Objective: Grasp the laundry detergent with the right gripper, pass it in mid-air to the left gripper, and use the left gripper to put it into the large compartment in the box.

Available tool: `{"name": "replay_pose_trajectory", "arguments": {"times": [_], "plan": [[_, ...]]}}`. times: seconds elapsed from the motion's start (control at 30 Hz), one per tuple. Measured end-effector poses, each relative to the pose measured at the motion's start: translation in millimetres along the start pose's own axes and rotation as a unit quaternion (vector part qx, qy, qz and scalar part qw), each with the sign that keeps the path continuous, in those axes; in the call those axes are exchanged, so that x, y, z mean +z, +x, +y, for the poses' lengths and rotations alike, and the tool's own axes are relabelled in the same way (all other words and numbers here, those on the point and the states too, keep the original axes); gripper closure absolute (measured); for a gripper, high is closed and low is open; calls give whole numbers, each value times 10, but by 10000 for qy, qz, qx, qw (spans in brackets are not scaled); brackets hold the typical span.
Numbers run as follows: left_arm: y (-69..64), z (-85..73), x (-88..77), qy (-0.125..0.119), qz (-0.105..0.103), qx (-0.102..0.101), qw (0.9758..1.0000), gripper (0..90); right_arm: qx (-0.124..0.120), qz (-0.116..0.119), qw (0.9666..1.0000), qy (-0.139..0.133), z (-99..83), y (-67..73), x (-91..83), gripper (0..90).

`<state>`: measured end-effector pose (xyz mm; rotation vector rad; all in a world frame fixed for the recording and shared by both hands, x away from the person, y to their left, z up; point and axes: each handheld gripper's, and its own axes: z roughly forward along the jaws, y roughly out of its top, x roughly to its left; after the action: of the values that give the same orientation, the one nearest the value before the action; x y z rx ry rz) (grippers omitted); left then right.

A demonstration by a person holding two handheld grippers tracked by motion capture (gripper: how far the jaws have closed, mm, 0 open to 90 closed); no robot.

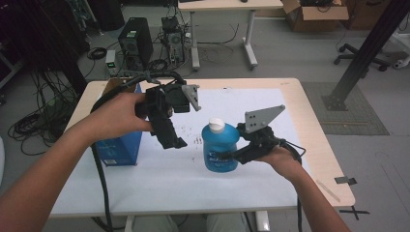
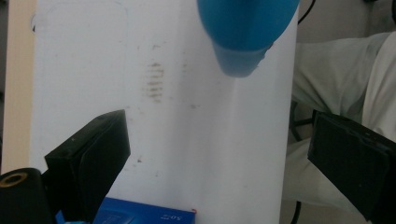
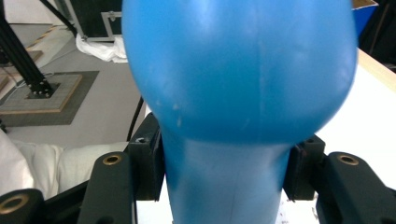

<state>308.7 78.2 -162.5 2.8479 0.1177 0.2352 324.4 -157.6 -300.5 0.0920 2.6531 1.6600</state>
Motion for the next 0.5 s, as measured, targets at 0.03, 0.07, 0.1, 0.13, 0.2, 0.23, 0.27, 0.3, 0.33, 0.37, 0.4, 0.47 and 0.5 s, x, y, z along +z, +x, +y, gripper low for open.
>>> {"name": "replay_pose_trajectory", "arguments": {"times": [0.03,0.07,0.1,0.13,0.2,0.23,0.27,0.3,0.33,0.37,0.4,0.47,0.5], "plan": [[-3,13,-4,12,-6,15,10000,62,-10,31,10000,7,15,-11,17,433],[-4,21,-7,15,-22,24,10000,62,-27,66,10000,13,28,-22,35,434],[-7,34,-12,21,-37,35,10000,62,-21,86,10000,29,38,-27,47,434],[-7,34,-12,21,-37,35,10000,62,-21,86,10000,29,38,-27,47,434],[-5,66,-20,63,-68,68,9999,62,-84,164,9998,69,85,-53,108,434],[-6,76,-22,71,-64,68,9999,62,-102,180,9998,62,99,-61,129,434],[-6,76,-22,71,-64,68,9999,62,-119,202,9997,54,112,-68,148,434],[-7,96,-29,78,-78,90,9999,62,-109,230,9997,47,121,-72,167,434],[-10,106,-34,84,-76,94,9999,62,-116,262,9996,41,129,-79,185,434],[-10,114,-39,89,-85,107,9999,62,-125,279,9995,52,136,-86,203,434],[-9,122,-46,81,-115,116,9998,62,-137,293,9994,71,142,-92,220,434],[-5,134,-59,91,-118,139,9998,62,-127,315,9994,97,149,-103,252,434],[-2,138,-62,95,-113,136,9998,62,-151,323,9993,106,152,-110,267,434]]}}
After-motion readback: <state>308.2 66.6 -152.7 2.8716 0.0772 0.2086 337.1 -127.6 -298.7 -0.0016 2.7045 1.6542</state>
